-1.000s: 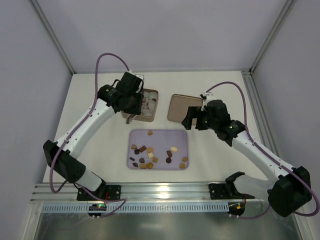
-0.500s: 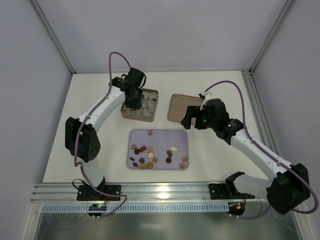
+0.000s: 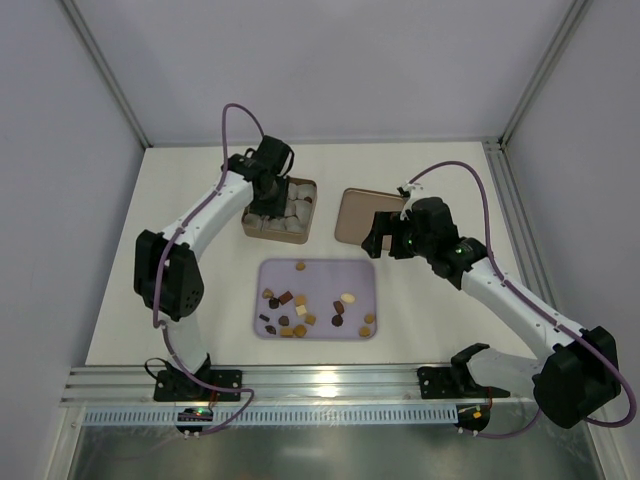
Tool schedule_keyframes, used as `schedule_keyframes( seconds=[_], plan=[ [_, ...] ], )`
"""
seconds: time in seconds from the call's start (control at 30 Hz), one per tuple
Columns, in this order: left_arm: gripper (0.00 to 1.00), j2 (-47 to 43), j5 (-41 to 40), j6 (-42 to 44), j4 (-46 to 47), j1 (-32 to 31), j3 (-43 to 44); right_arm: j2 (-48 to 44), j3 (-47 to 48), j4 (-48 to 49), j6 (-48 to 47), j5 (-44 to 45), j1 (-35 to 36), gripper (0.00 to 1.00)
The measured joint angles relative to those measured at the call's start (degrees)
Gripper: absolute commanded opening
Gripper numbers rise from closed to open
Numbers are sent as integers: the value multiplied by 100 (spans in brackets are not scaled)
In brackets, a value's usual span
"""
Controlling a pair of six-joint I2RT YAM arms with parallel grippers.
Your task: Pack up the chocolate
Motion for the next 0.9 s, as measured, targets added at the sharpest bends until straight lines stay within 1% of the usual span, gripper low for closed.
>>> schedule_keyframes(
  seconds=[0.33, 0.5, 0.6, 0.7, 0.8, 0.9],
  plan=[
    [41, -9, 26, 4, 4, 7, 76, 0, 2, 0, 0, 0, 0, 100],
    [41, -160, 201, 0, -74, 4, 76, 0, 2, -2, 0, 0, 0, 100],
    [41, -487, 313, 0, -122, -28, 42, 0, 2, -2, 0, 0, 0, 100],
    [41, -1040, 380, -13, -155, -142, -151, 0, 2, -2, 0, 0, 0, 100],
    [41, -1628, 439, -59, -219, -404, -455, 0, 2, -4, 0, 2, 0, 100],
    [41, -2153, 463, -203, -262, -844, -828, 0, 2, -7, 2, 4, 0, 100]
  ],
)
